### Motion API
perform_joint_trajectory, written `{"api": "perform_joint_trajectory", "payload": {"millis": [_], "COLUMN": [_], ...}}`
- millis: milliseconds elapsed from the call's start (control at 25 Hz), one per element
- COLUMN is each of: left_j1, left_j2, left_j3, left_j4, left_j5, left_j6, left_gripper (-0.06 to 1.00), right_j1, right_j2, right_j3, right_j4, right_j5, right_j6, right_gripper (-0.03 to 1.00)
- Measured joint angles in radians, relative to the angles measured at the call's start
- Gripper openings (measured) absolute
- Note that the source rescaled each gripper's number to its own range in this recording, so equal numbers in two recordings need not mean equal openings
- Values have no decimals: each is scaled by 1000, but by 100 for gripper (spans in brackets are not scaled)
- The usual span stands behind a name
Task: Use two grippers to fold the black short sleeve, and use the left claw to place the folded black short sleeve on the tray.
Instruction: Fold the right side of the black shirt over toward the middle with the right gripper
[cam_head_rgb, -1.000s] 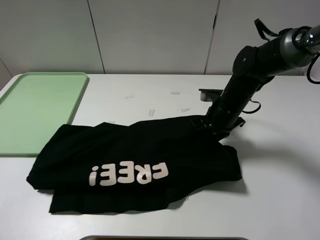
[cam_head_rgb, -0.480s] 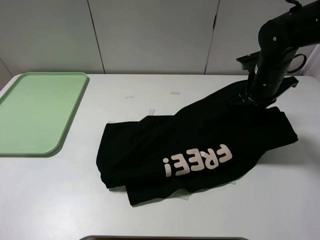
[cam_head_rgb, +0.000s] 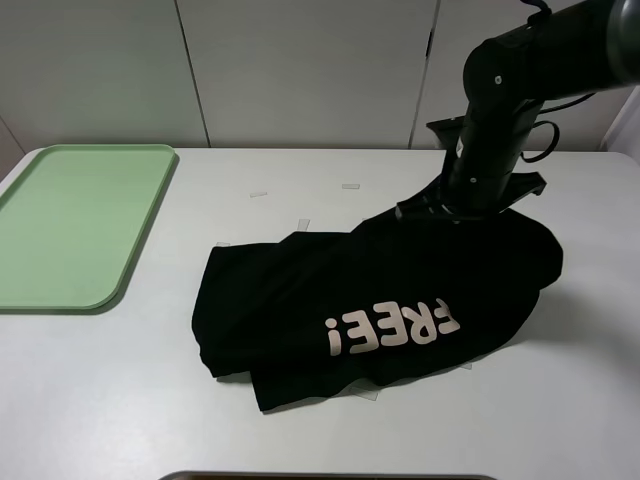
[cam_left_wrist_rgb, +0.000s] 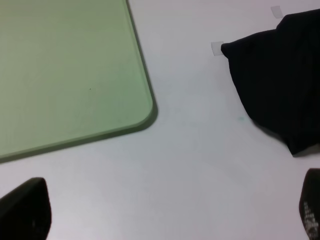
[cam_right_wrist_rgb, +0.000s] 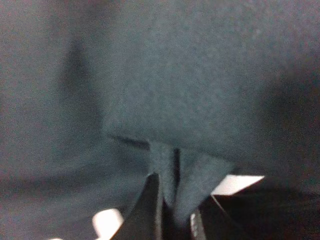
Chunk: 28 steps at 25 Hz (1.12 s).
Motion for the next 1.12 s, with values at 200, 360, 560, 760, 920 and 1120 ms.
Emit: {"api": "perform_joint_trajectory", "payload": {"millis": [200, 360, 560, 760, 920, 1120], "left_j1": [0, 0, 0, 0, 0, 0], "left_j2": [0, 0, 0, 0, 0, 0], "left_j3": [0, 0, 0, 0, 0, 0], "left_j4": [0, 0, 0, 0, 0, 0], "left_j5": [0, 0, 0, 0, 0, 0], "left_j6": [0, 0, 0, 0, 0, 0], "left_gripper": [100, 100, 100, 100, 100, 100], "right_j1": [58, 116, 122, 127, 139, 139], "right_j2": [0, 0, 35, 72, 75, 75], "right_j3": [0, 0, 0, 0, 0, 0], "right_j4": [95, 247, 309, 364, 587, 903], "right_j5": [-1, -35, -86, -106, -107, -49], "right_j6": [10, -7, -80, -197, -429, -685], "right_gripper": [1, 1, 1, 13, 55, 72]}}
